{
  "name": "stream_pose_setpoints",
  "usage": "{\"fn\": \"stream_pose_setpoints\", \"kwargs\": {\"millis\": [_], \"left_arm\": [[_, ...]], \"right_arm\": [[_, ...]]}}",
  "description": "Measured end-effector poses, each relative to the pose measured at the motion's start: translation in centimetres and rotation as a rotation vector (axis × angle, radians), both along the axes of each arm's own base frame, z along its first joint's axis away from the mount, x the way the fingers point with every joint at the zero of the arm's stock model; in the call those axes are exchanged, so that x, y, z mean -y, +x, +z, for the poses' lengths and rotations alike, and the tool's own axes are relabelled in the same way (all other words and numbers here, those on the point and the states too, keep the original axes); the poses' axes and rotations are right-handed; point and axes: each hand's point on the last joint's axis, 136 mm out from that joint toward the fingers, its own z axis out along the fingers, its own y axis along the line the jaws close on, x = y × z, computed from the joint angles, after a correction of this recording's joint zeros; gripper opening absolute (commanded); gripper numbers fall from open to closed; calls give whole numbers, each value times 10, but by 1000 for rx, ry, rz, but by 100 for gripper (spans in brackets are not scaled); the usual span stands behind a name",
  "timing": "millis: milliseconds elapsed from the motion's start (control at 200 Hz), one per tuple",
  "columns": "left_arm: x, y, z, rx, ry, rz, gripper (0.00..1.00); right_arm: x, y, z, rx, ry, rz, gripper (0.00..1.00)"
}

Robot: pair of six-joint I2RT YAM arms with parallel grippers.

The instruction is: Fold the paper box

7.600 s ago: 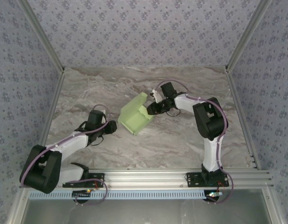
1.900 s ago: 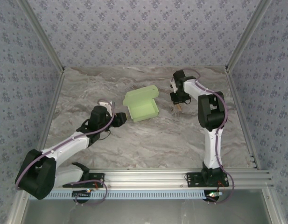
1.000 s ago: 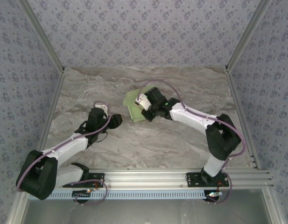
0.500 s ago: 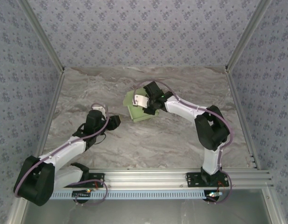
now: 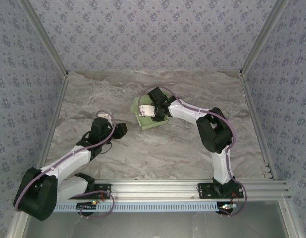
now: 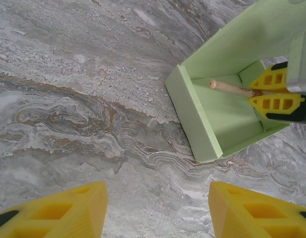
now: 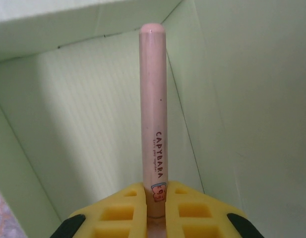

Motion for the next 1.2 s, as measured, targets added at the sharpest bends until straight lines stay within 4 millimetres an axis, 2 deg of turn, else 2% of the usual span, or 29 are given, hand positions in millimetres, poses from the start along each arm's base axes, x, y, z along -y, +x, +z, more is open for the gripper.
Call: {"fn": "stream_pose_setpoints", "kwargs": {"millis": [335, 595, 695, 795, 934, 1029, 1094, 1199], "left_arm": [[-1, 0, 0, -1, 2, 2, 56], [-1, 0, 0, -1, 2, 2, 56], [-1, 0, 0, -1, 2, 3, 56], [0, 0, 0, 3, 0, 2, 57], [2, 5, 3, 18, -7, -2, 58], [5, 12, 3, 48, 5, -17, 60], [6, 18, 1, 67, 29, -31, 61], [8, 28, -2, 98, 78, -65, 61]], "right_arm": [[1, 7, 4, 29, -26, -7, 29], [-2, 4, 9, 18, 6, -24, 32], [-1, -8, 20, -7, 68, -48, 35], [5, -21, 49, -36, 186, -104, 40], [30, -25, 109, -34, 419, -239, 47], [59, -11, 139, -23, 554, -361, 56], [81, 5, 148, -31, 620, -445, 60], [110, 25, 140, -82, 676, -533, 64]]}}
